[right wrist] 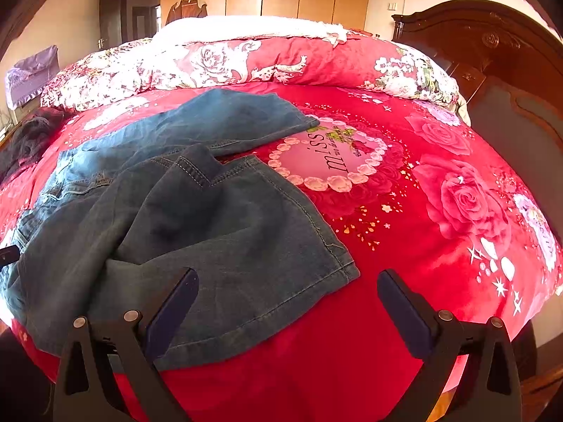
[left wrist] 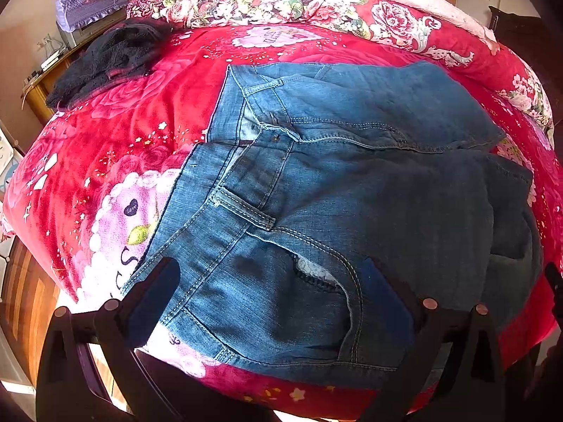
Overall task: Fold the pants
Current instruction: 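Move both grippers over the waistband of the blue jeans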
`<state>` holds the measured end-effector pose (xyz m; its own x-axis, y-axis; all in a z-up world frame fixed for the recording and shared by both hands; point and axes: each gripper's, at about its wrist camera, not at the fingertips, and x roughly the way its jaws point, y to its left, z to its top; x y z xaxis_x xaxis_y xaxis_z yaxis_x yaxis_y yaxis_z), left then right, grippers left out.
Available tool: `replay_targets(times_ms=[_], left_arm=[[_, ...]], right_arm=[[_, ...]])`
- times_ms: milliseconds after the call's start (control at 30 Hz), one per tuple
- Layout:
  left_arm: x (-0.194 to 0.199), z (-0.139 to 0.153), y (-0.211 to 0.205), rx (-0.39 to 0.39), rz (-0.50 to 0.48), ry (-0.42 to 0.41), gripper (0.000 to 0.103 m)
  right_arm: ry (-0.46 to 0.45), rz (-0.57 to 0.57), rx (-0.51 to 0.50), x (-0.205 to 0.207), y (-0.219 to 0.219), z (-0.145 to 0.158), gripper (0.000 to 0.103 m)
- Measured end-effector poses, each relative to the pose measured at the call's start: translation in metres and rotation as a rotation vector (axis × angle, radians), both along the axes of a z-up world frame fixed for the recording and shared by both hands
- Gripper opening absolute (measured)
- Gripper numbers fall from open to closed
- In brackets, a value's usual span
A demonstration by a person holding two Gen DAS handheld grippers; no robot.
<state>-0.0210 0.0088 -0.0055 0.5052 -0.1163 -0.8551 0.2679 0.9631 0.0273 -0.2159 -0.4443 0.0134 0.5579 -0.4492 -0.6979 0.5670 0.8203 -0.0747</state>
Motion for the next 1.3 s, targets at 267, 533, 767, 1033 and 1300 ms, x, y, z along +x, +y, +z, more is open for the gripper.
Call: replay_targets(times_ms=[267, 533, 767, 1033, 1300], left_arm=[[-0.002, 0.008, -0.005, -0.04, -0.045, -0.025, 0.103], [-0.004, 0.008, -0.012, -0.044, -0.085, -0.016, 0.103], [-0.001, 0.009, -0.013, -0.052, -0.09, -0.002, 0.103], [0.0, 0.007, -0.014, -0.053, -0.089, 0.007, 0.103], [-0.001, 0.003, -0.015, -0.039, -0.096, 0.005, 0.103]], right_arm=[[0.003, -0.003, 0.01, 0.0, -0.001, -0.002, 0.102], [0.006, -0.003, 0.013, 0.001, -0.002, -0.002, 0.102], [0.009, 0.014, 0.031, 0.005, -0.004, 0.0, 0.102], [0.006, 0.017, 0.059, 0.006, -0.008, 0.0, 0.102], [0.003, 0.006, 0.052, 0.002, -0.007, -0.002, 0.102]])
